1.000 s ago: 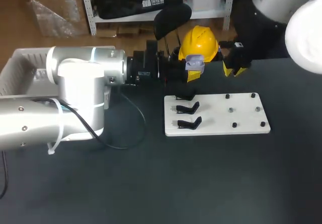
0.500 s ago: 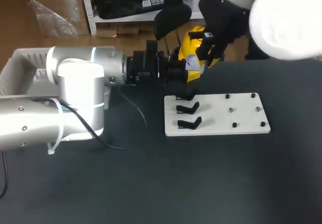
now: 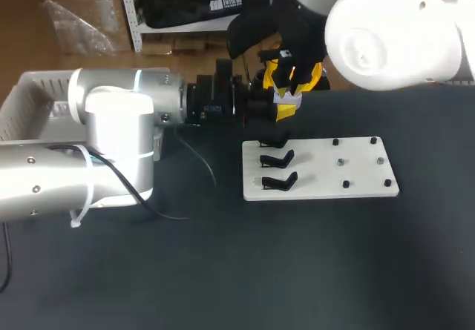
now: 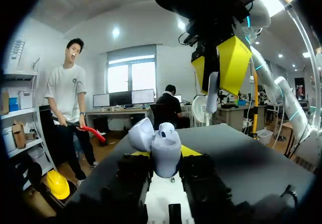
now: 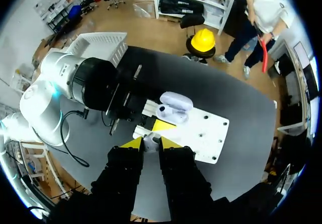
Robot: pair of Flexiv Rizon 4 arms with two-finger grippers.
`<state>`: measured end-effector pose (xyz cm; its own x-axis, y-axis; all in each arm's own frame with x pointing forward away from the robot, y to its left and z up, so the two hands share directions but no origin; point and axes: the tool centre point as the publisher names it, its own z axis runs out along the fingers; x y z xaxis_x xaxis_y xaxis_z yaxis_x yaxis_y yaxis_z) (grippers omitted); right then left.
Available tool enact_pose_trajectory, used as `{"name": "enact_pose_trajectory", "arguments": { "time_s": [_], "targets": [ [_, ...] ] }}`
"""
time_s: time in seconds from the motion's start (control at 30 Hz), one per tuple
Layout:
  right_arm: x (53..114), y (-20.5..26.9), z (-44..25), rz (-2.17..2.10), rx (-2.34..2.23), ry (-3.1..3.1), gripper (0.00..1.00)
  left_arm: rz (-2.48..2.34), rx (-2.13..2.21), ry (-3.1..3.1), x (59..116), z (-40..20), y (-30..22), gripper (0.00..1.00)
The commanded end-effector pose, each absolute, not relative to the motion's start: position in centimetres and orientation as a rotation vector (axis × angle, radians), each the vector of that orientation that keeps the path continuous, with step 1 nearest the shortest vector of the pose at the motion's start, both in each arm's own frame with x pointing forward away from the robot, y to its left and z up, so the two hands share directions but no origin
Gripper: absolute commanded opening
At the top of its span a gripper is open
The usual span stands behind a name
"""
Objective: Pick up each earbud case from the left stands, insert the matching earbuds, close the lid, and place the case in the box.
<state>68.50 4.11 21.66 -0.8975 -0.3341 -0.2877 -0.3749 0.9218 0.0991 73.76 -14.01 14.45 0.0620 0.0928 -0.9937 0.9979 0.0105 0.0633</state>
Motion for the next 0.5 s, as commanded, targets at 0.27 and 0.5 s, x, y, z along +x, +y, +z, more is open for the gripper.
{"name": "enact_pose_trajectory", "arguments": {
  "time_s": [0.27,0.5],
  "targets": [
    [70.5,4.6,20.8,0.225,-0.584,2.807,0.0,-1.101,1.289,1.231,73.5,14.3,-14.0,0.0],
    [71.3,4.6,20.5,0.22,-0.569,2.802,0.0,-1.101,1.289,1.231,73.5,14.3,-14.0,0.0]
  ]
}}
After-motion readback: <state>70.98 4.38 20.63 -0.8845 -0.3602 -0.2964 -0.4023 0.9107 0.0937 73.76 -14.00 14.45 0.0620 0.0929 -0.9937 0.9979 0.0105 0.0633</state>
